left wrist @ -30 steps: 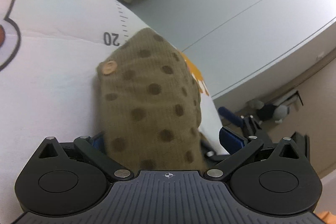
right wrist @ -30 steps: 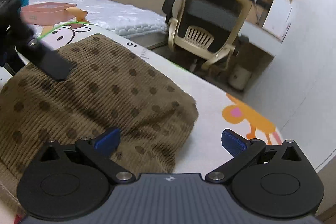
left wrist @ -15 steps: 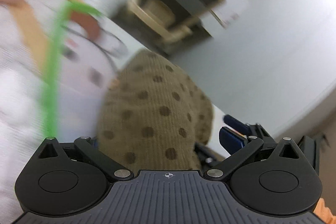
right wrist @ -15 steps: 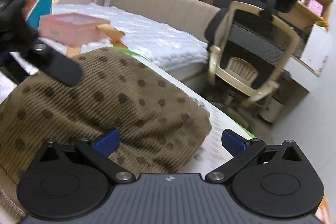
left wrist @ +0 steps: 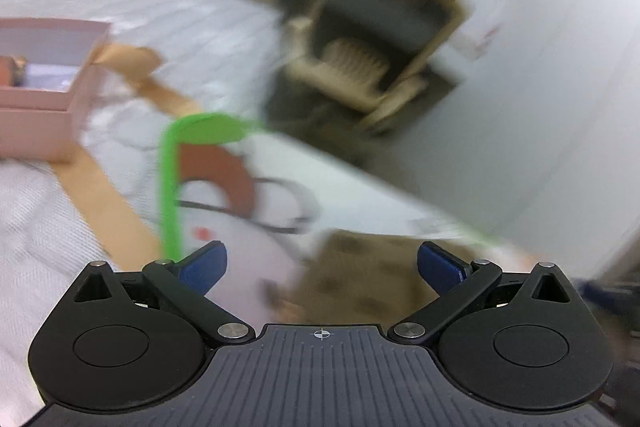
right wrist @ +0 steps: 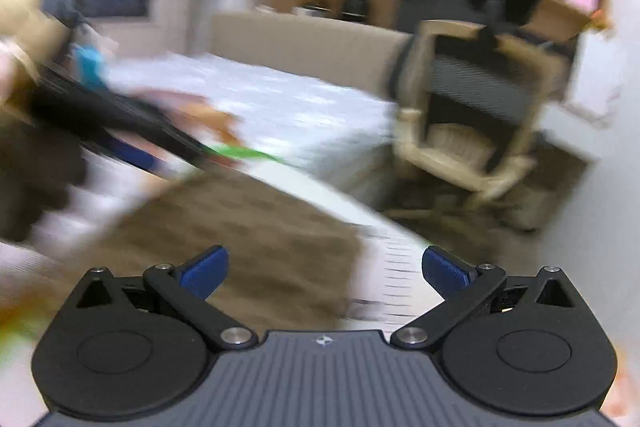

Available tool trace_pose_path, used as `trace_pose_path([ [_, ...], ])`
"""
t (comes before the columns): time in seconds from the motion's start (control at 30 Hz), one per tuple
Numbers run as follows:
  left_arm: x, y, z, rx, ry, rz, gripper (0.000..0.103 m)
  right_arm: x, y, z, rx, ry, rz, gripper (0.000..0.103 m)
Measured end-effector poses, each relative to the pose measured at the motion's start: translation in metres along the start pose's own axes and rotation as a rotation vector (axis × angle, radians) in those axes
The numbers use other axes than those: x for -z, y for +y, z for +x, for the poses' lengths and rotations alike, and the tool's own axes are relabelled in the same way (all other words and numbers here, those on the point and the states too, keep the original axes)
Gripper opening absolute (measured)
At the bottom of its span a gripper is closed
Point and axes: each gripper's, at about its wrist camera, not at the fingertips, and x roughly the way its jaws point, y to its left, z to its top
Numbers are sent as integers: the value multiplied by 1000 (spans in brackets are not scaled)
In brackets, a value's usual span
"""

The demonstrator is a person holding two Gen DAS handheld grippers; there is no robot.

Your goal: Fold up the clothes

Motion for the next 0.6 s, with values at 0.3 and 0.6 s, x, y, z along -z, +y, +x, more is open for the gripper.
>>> trace_pose_path([
  [0.3,13,18,-6,0,-8,-44,103,43,38,29,-239,198,3,103],
  [0.6,95,-12,-88,149,32,73,103,48,-10,-18,-134,114,128,103],
])
